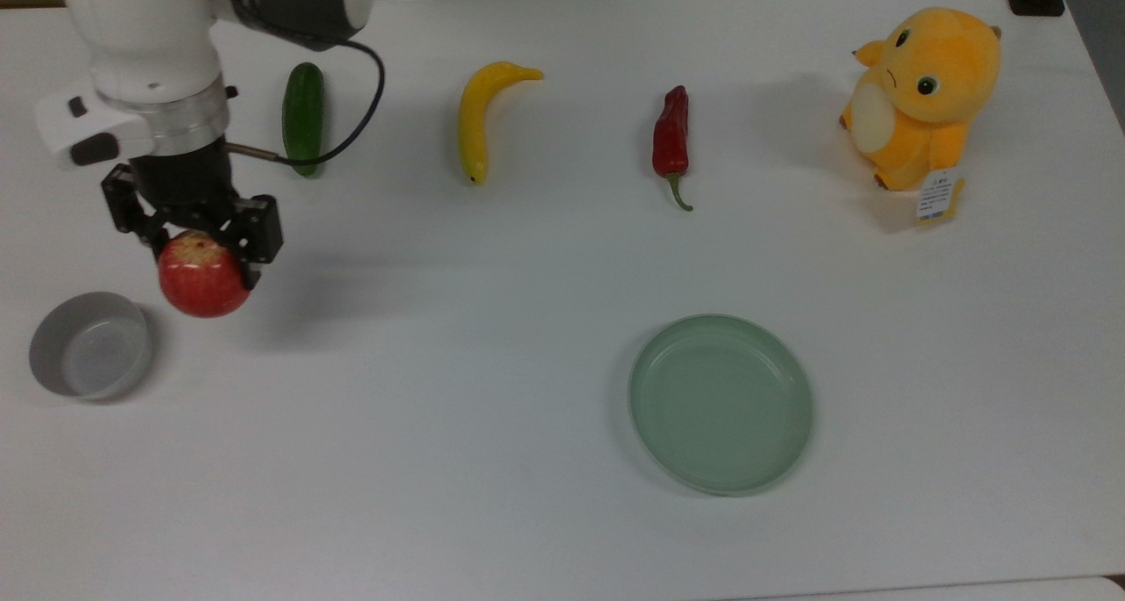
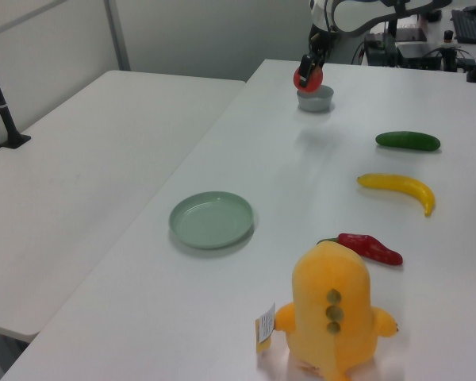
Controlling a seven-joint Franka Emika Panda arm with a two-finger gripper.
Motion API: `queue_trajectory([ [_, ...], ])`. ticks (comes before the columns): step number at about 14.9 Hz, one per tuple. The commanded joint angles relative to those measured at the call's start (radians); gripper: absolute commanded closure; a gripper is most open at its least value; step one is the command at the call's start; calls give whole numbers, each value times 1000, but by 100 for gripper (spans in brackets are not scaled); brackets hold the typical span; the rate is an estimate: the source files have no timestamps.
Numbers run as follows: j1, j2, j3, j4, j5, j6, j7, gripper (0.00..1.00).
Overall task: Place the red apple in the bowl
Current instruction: 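Lift the red apple and carry it over the grey bowl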
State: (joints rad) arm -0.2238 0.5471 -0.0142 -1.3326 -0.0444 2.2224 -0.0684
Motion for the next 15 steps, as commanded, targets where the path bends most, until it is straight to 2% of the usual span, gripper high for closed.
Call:
queue_trajectory([
  [1,-37,123,-6,151,4,-1,-7,100],
  [5,-66,198,-36,164,-15,149,-31,100],
  [9,-85,234,-69,162,-19,200,-51,100],
  [15,-103,257,-76,156,-45,235,-53,100],
])
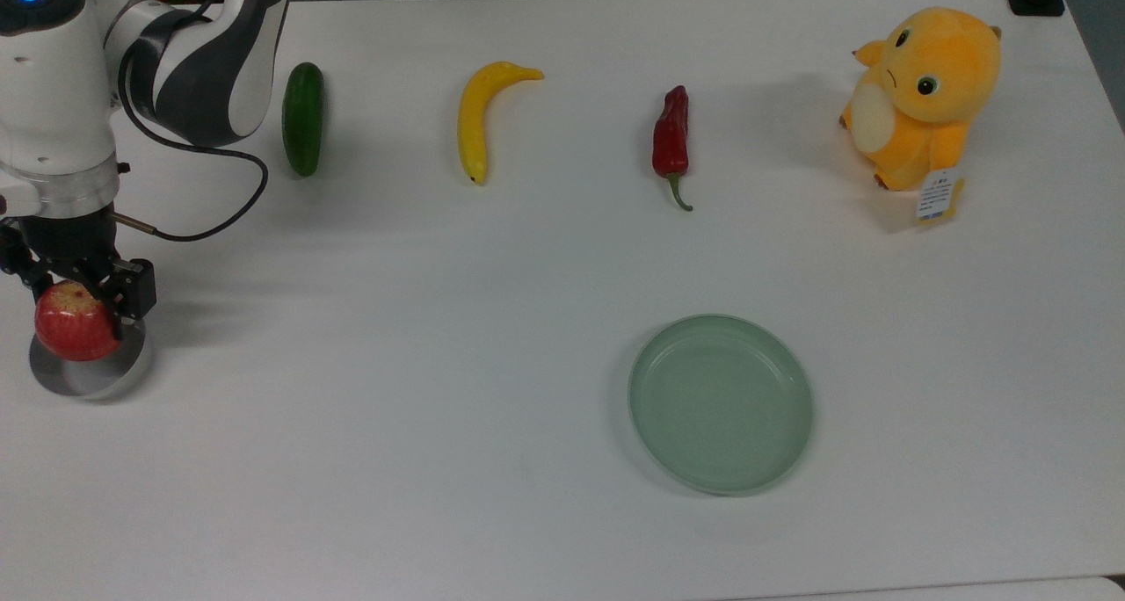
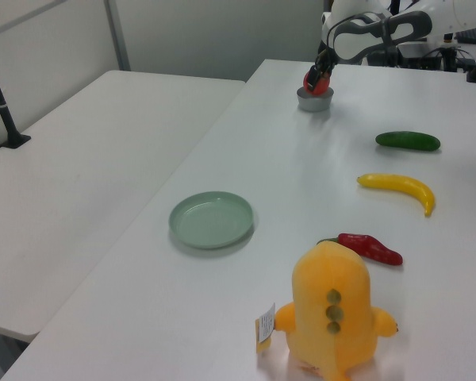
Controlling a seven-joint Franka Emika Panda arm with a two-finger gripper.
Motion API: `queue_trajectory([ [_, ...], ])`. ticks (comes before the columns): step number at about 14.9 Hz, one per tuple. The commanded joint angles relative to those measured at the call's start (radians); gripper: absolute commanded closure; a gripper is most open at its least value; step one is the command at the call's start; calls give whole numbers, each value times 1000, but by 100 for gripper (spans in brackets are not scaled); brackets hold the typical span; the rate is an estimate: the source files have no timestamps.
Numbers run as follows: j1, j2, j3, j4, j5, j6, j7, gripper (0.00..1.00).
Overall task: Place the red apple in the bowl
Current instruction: 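Lower the apple into the grey bowl and open the gripper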
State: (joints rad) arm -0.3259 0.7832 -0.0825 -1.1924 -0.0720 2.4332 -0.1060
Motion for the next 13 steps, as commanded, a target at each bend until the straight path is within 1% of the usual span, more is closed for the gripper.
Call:
queue_trajectory([
  [1,-1,24,-8,16,-17,24,-15,100],
  [4,-1,25,-6,11,-17,24,-15,97],
  [5,-1,30,-6,11,-17,24,-17,89],
  [6,-2,31,-6,11,-17,24,-17,74],
  [7,-2,33,-6,11,-17,32,-17,62],
  [8,-2,37,-6,-4,-17,74,-12,55],
  [9,-1,38,-6,-13,-17,110,-12,50],
  [10,-2,39,-6,-15,-17,110,-12,47],
  [11,-1,39,-6,-15,-17,110,-12,37],
  [13,-2,38,-6,-16,-19,110,-15,31],
])
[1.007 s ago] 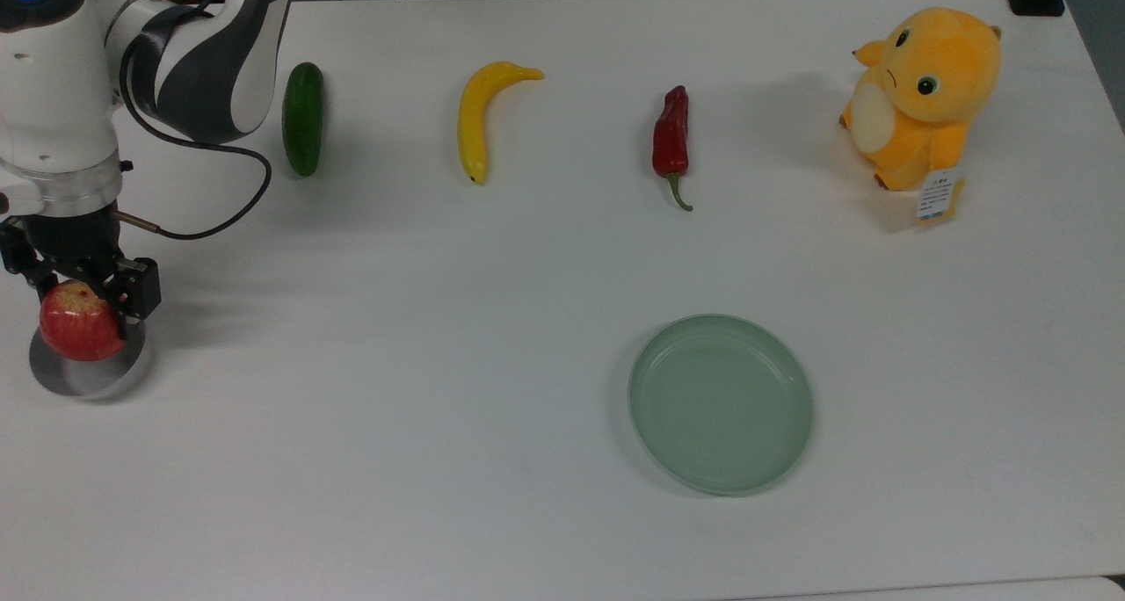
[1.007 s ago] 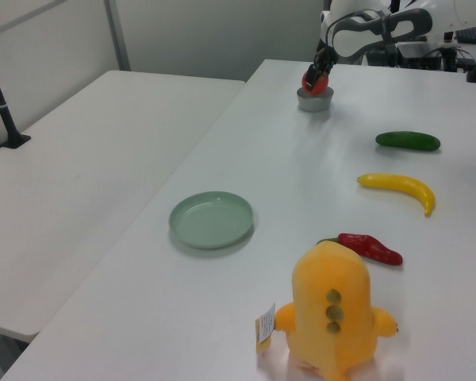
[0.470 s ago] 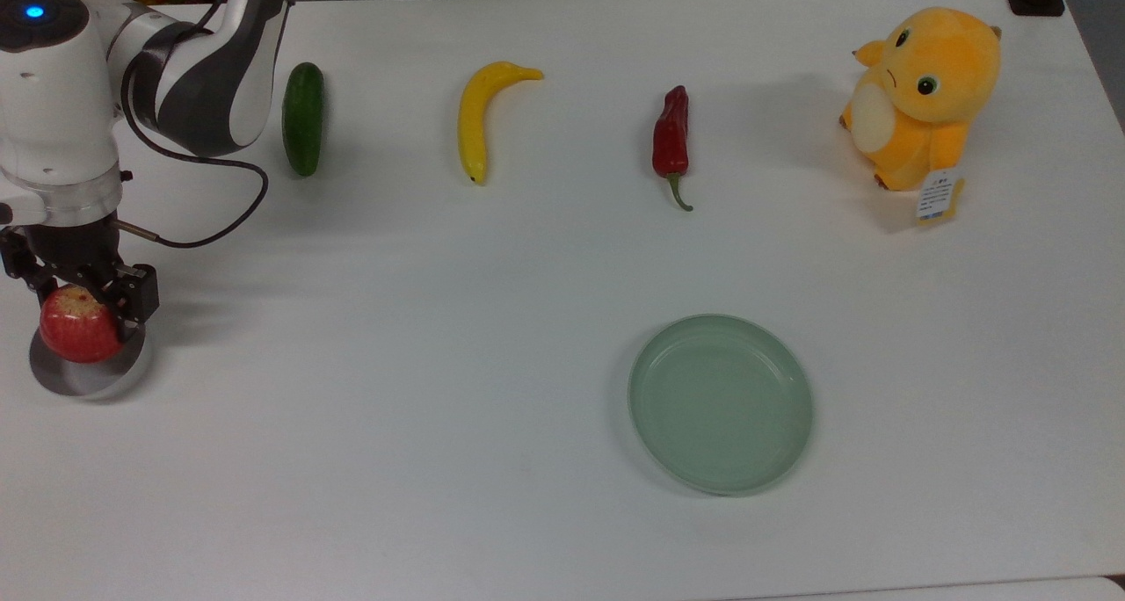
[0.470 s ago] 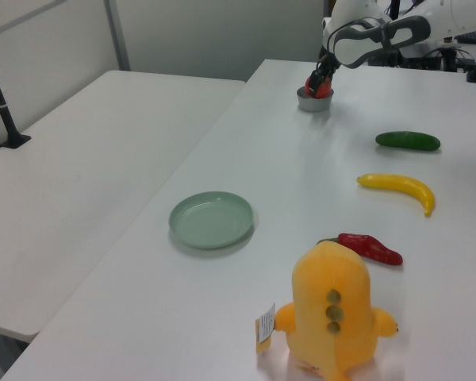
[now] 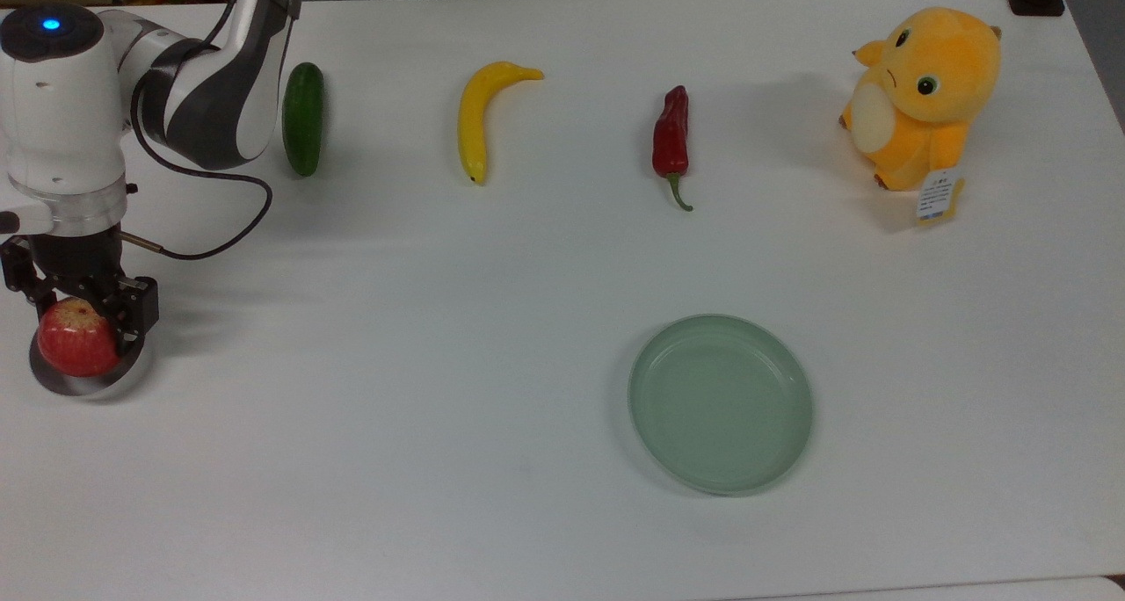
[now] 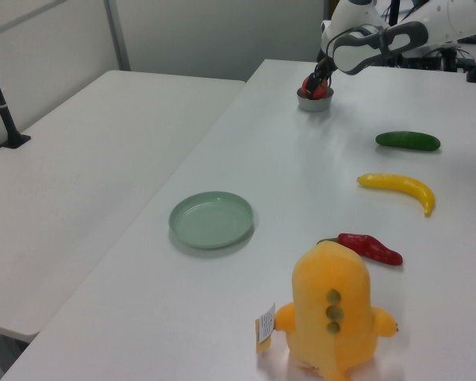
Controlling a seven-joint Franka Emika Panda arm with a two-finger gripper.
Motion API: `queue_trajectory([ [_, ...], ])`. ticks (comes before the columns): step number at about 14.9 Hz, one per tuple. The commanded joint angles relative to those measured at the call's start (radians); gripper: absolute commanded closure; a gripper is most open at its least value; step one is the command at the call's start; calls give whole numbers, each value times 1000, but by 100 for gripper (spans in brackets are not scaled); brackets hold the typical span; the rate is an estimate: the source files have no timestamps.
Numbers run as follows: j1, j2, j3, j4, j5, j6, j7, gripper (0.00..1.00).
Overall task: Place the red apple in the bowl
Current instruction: 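Lower the apple into the grey bowl and open the gripper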
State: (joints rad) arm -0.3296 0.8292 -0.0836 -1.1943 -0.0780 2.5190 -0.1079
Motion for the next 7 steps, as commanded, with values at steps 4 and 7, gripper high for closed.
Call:
queue_trajectory([
  [4,3,-15,-5,-27,-17,23,-13,23],
  [7,6,-25,-5,-37,-34,21,-12,0],
])
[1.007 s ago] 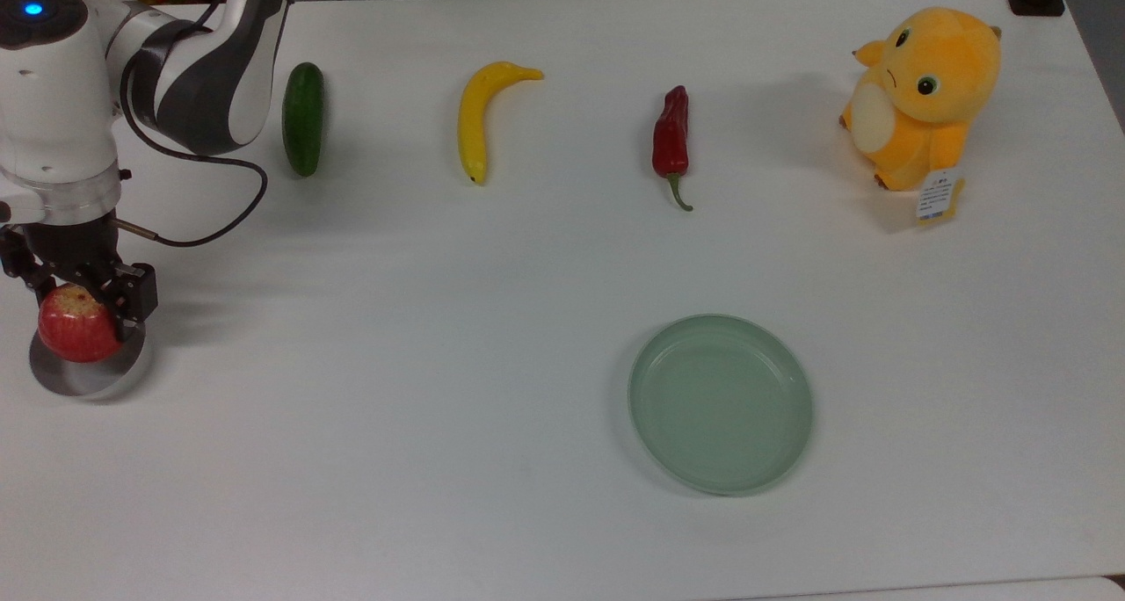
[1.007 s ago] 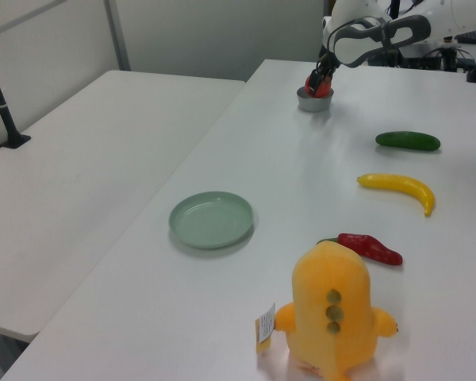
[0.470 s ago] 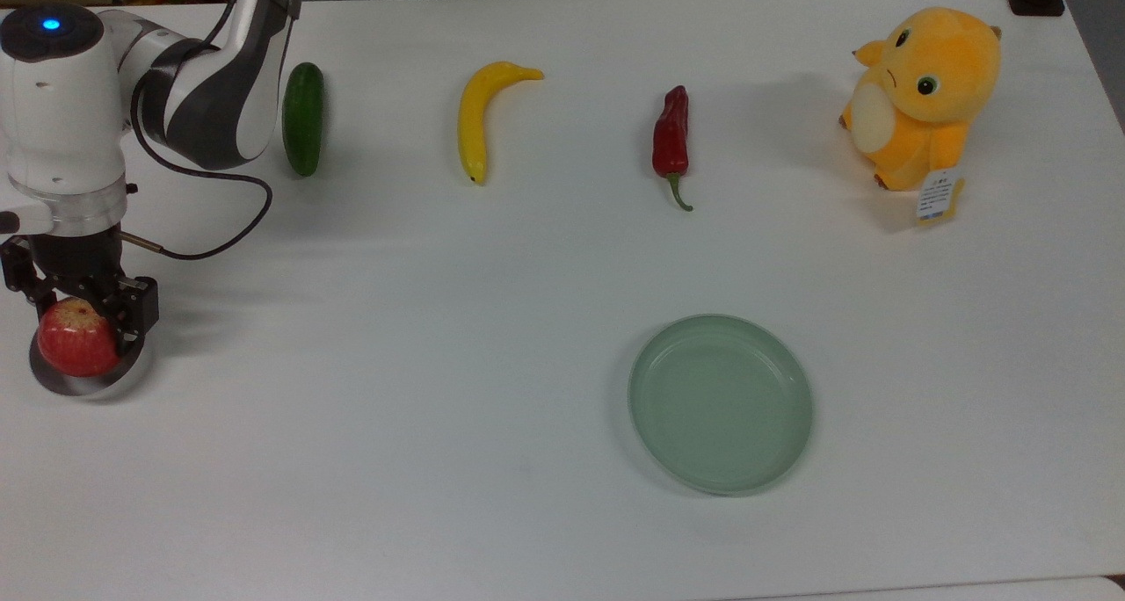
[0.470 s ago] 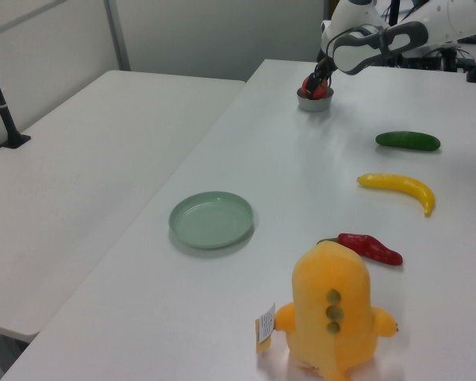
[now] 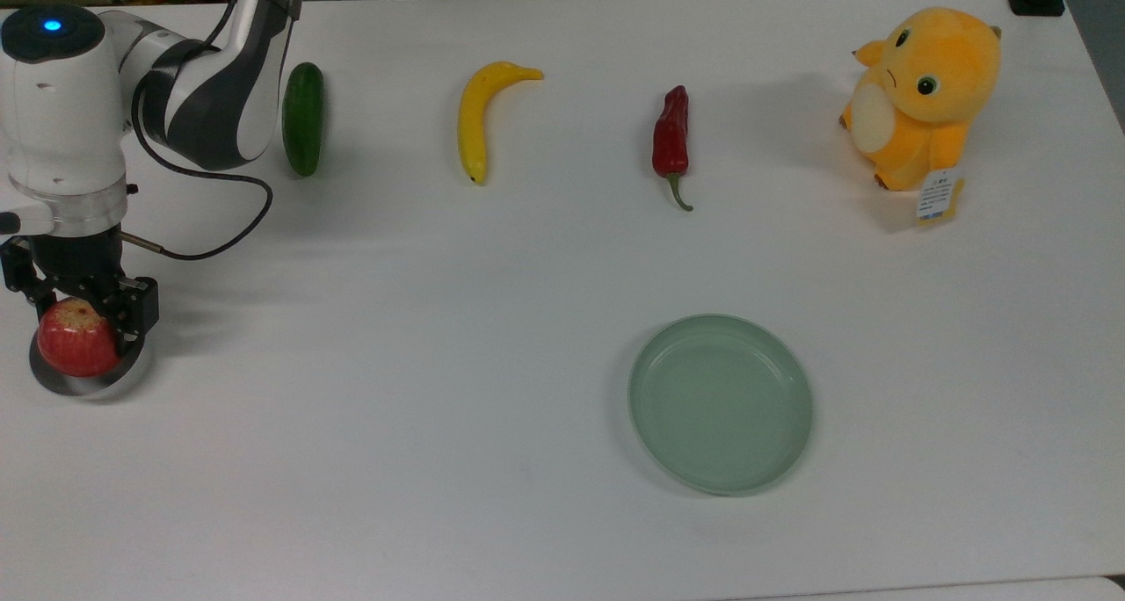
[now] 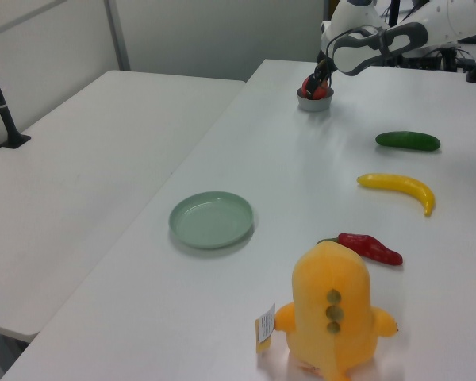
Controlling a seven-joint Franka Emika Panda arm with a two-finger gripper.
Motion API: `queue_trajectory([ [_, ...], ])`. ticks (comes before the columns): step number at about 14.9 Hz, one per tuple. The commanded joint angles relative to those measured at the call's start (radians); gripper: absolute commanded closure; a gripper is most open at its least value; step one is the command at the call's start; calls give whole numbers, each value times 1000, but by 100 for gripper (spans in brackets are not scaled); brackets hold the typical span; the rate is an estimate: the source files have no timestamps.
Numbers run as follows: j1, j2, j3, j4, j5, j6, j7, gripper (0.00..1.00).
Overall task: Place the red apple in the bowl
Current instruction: 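Lower the apple into the grey bowl and open the gripper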
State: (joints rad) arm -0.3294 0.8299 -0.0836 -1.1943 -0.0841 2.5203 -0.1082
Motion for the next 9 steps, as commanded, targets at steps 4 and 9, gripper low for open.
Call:
queue_trajectory([
  [4,6,-32,-5,-50,-51,17,-11,0],
  [9,6,-57,-2,-60,-49,11,-10,0],
])
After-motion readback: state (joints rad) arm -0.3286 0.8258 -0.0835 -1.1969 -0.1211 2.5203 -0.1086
